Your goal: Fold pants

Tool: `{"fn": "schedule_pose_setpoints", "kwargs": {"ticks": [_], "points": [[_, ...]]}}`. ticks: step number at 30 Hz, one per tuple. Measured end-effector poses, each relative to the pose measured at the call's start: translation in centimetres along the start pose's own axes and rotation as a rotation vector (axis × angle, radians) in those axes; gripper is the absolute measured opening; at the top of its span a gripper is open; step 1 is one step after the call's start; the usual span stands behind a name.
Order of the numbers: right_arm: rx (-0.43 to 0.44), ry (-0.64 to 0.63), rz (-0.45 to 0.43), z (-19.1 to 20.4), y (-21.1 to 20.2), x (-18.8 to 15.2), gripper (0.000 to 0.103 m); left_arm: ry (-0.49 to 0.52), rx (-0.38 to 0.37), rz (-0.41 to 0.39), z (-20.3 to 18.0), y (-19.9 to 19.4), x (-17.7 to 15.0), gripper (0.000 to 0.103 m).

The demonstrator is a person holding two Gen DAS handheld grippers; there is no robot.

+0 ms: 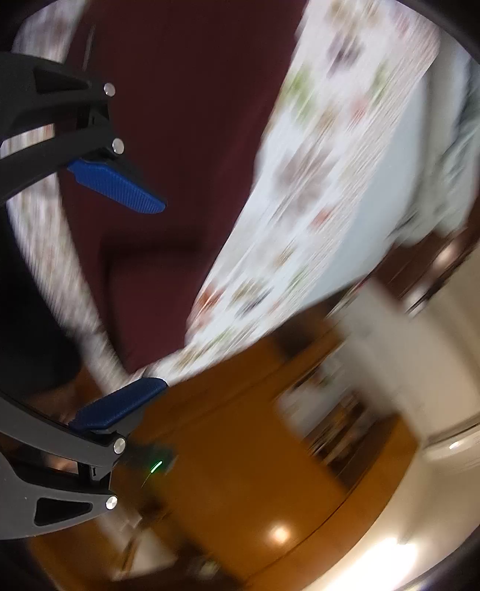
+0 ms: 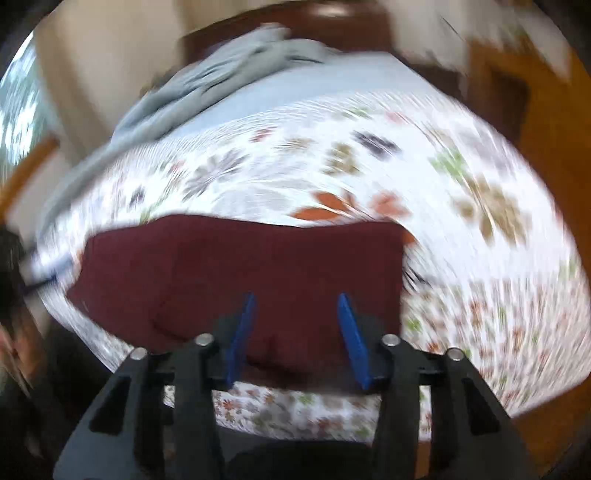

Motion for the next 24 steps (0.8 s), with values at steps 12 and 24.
{"fn": "schedule_pose_setpoints", "kwargs": {"ticks": [12,24], "points": [[0.145,0.167,0.138,-6.1,2.7,-3.6,0.012,-0.111,-0.045,0.169,2.9,11.1,-3.4,0.091],[0.275,0.339,0.193,-8.1,8.4,4.2,0.004,-0.117,-0.045,0.154,2.6,10.6,-3.8,0.091]]}}
Point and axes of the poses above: each gripper's, at about its wrist camera, not at the fingertips, and y roughly the way its jaws point, z to its left, x to its top, the point moved 4 cm from there along y, roughly the way its jaws point, and after that the axes turned 4 degrees about y, right-handed, at the moved point
